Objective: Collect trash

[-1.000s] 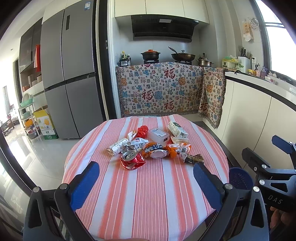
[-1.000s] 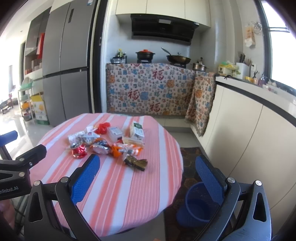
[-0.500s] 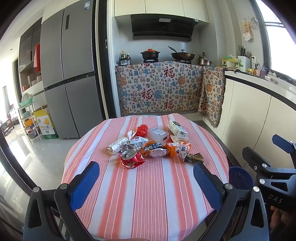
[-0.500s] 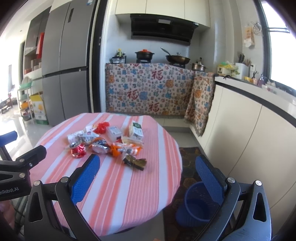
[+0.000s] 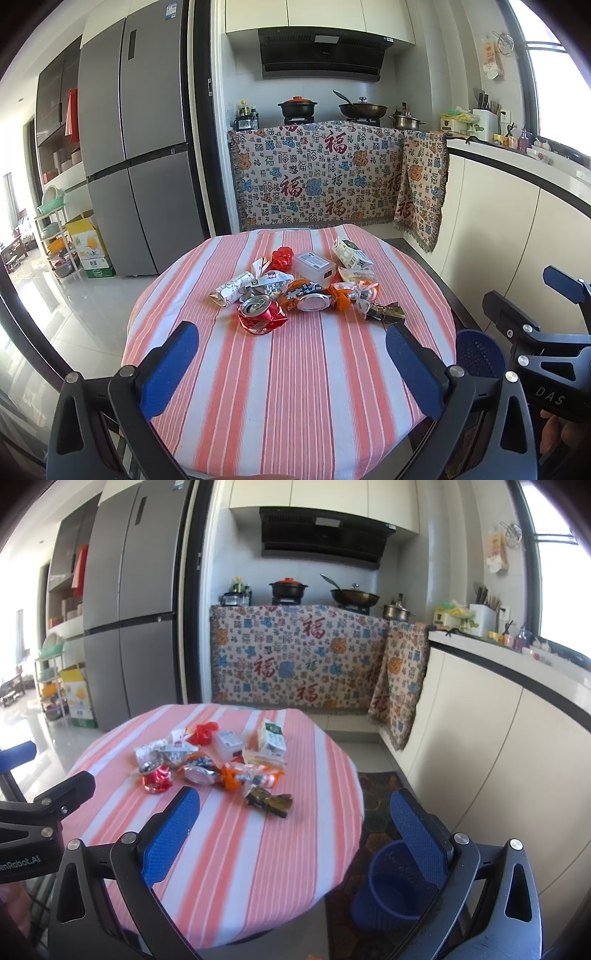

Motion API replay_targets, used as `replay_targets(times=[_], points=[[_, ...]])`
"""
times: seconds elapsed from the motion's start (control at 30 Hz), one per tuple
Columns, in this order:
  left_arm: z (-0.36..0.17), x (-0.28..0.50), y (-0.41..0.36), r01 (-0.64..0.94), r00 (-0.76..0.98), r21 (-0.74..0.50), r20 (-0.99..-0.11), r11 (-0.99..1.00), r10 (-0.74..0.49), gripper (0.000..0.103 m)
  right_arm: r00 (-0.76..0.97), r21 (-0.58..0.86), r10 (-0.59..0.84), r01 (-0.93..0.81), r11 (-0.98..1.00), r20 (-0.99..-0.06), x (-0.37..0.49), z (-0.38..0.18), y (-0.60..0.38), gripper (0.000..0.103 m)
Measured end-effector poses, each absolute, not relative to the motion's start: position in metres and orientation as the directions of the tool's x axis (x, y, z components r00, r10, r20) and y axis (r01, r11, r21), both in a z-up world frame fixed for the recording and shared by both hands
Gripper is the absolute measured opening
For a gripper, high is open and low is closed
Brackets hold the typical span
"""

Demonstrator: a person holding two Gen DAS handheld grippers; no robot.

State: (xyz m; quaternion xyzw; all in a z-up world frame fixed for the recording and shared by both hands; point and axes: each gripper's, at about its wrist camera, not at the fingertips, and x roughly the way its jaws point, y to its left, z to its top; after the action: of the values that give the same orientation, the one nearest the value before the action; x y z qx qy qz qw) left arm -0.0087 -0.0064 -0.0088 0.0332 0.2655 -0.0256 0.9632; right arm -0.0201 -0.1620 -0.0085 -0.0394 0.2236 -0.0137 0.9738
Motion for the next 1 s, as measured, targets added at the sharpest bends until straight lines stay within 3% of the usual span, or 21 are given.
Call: replay_targets(times=[1.0], points=[[-0.0106,-0.0093,-0.0083,0.069,0.857,0.055,-0.515,0.996,-0.031,0.103,0.897,-0.083,-0.05,0.015,0.996,-0.439,-0.0211,-0.0098,-0.1635,0.103]])
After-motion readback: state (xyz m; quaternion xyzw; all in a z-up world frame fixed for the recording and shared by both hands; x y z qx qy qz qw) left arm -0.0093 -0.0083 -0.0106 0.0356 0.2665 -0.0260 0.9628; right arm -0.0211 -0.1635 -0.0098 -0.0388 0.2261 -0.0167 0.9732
